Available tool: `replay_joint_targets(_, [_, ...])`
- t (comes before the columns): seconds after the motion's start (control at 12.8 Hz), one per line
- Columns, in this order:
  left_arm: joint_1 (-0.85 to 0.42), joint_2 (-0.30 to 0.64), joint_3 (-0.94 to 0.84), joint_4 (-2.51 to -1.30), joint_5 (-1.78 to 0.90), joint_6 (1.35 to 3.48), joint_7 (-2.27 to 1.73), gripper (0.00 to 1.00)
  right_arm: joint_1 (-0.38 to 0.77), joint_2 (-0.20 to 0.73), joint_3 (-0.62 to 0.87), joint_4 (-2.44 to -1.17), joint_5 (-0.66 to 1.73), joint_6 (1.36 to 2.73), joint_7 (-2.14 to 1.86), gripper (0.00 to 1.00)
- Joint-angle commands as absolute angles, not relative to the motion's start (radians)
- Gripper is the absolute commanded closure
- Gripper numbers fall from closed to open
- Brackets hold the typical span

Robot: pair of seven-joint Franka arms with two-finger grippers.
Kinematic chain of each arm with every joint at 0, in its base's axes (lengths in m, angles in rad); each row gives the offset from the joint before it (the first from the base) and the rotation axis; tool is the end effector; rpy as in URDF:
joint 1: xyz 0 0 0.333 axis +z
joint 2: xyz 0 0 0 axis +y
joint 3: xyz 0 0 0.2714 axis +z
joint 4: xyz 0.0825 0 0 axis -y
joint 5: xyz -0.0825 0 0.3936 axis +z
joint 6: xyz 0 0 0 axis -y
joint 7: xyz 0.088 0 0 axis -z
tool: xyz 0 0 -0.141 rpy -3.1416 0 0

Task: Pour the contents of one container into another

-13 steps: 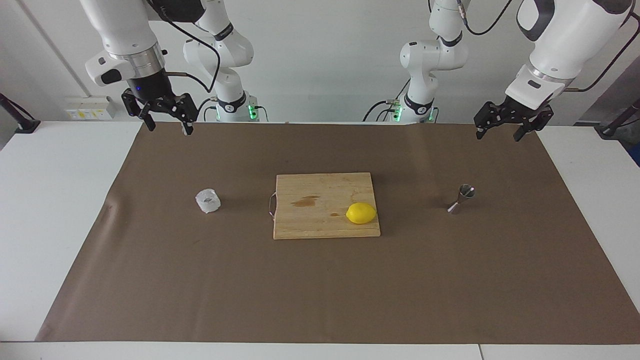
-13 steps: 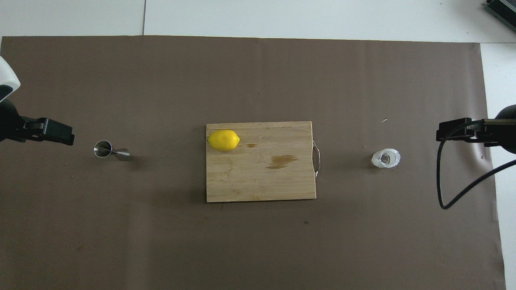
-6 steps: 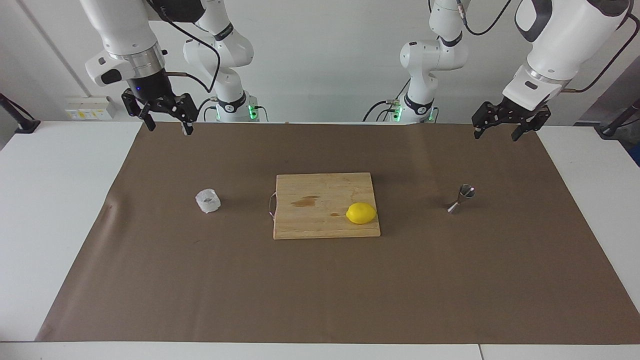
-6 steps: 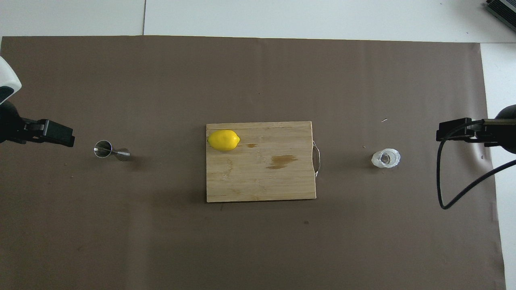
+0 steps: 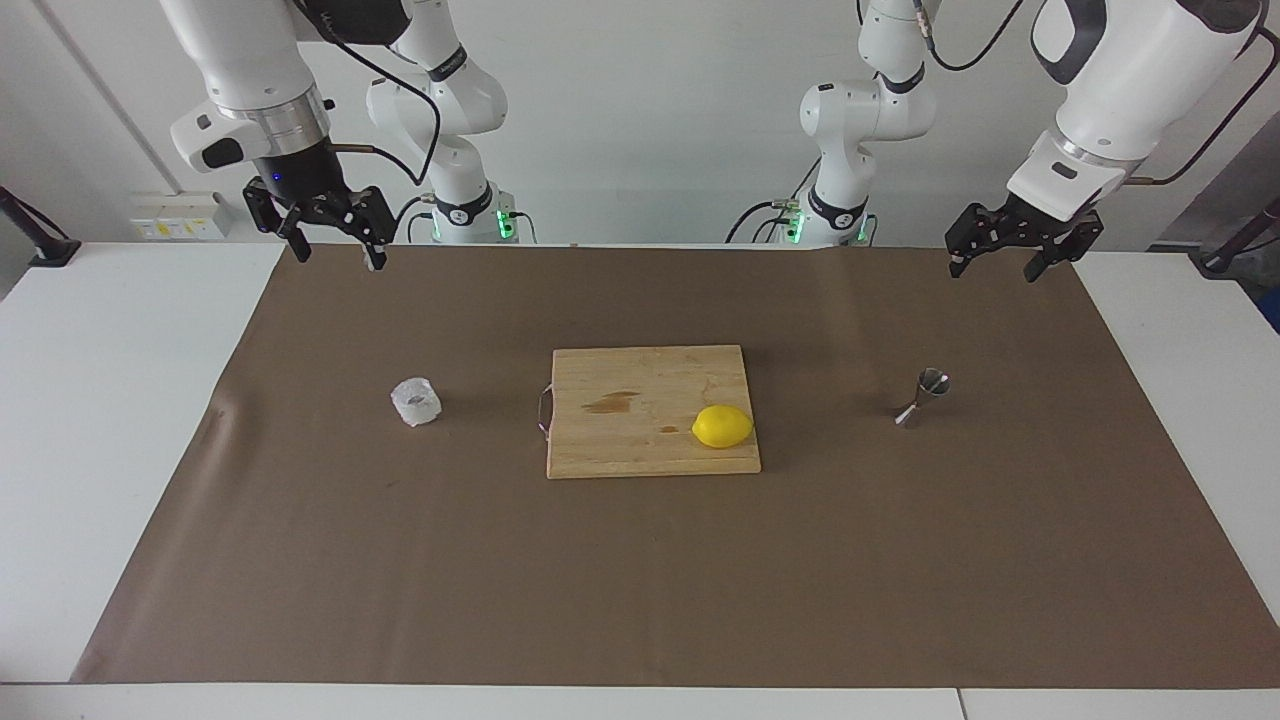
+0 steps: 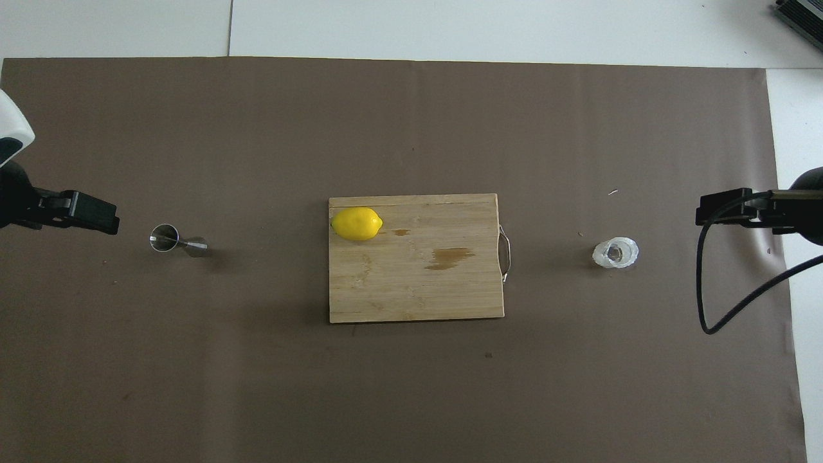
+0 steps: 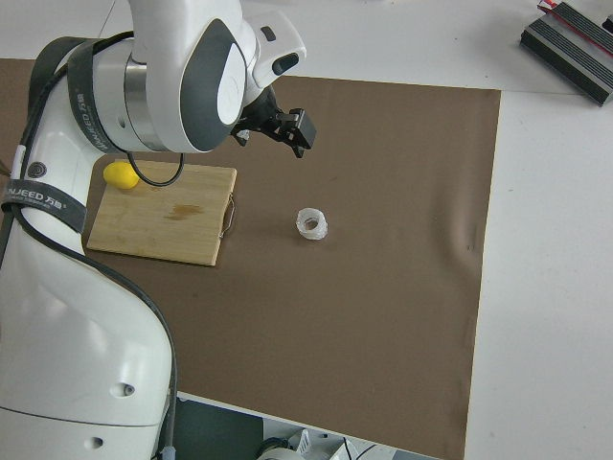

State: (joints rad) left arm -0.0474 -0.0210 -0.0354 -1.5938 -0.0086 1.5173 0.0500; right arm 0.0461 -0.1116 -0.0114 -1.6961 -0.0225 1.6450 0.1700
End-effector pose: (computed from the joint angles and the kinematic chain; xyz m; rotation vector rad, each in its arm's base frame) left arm 0.5486 -0.0469 0.5421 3.1265 -0.2082 -0.0872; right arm 0.5426 0.0156 0.5536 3.1181 -0.2097 0.0974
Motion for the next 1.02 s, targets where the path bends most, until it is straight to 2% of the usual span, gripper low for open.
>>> replay_joint_targets(0.0, [-0.063, -0.037, -0.031, -1.617, 0.005, 1.549, 0.058, 0.0, 0.035, -0.121, -0.009, -1.695, -0.002, 1.632, 0.164, 0.0])
replay_joint_targets(0.31, [-0.035, -0.035, -0.026, -1.68, -0.005, 1.617, 0.013, 0.0, 0.035, -0.124, -0.009, -1.695, -0.002, 1.632, 0.164, 0.0])
replay_joint_targets(0.47, [-0.006, 0.0, -0.026, -1.68, -0.056, 1.603, -0.055, 0.0, 0.035, -0.13, -0.009, -1.695, -0.002, 1.632, 0.164, 0.0])
replay_joint_targets(0.78, [0.11, 0.13, -0.037, -1.663, -0.198, 1.614, -0.066, 0.0, 0.035, -0.138, -0.009, -1.695, -0.002, 1.632, 0.164, 0.0])
replay_joint_targets(0.94, [0.164, 0.149, -0.037, -1.672, -0.286, 1.6, -0.096, 0.0, 0.035, -0.143, -0.009, -1.695, -0.002, 1.632, 0.164, 0.0])
